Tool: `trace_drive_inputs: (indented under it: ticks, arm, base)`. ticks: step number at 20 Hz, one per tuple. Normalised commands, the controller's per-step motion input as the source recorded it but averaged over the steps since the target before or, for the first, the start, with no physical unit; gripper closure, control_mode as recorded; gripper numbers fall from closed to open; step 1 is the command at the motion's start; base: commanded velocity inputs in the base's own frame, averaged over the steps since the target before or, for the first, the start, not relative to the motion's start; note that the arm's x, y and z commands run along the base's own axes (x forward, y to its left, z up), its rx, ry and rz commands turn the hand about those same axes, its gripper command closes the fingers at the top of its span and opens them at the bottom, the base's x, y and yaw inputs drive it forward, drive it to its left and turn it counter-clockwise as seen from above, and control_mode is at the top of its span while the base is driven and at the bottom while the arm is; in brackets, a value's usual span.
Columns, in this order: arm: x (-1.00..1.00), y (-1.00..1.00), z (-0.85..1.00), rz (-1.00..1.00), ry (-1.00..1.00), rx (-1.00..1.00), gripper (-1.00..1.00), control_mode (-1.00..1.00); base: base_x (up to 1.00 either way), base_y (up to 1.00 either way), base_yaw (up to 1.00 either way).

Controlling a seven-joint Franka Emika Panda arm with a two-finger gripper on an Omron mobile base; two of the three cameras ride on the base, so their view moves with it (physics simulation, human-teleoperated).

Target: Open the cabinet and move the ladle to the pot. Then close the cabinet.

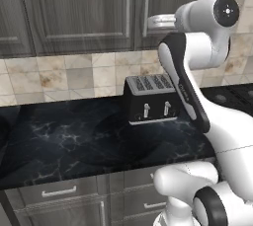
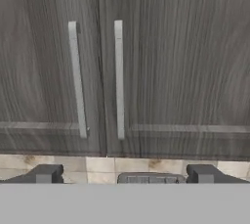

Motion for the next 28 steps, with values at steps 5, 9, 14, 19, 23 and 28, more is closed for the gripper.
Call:
trace_drive_inputs:
  ticks: [5,9,14,19,23,28]
  arm:
    - [0.15,0.0,-0.16,0.0,-0.12,0.05,-1.0,-1.0]
    - [0.43,0.0,0.0,0.0,0.07,0.05,-1.0,-1.0]
    - [0.5,0.0,0.0,0.0,0.02,0.0,-1.0,-1.0]
    - [0.45,0.01,0.0,0.0,0.0,0.0,-1.0,-1.0]
    - [0.48,0.06,0.0,0.0,0.0,-0.02,-1.0,-1.0]
    - [0.6,0.03,-0.03,0.0,0.0,-0.04,-1.0,-1.0]
  base:
    - [0.0,0.0,0.0]
    - [0.0,0.0,0.0]
    - [0.0,0.0,0.0]
    - [0.0,0.0,0.0]
    - [0.0,0.0,0.0]
    - [0.0,0.0,0.0]
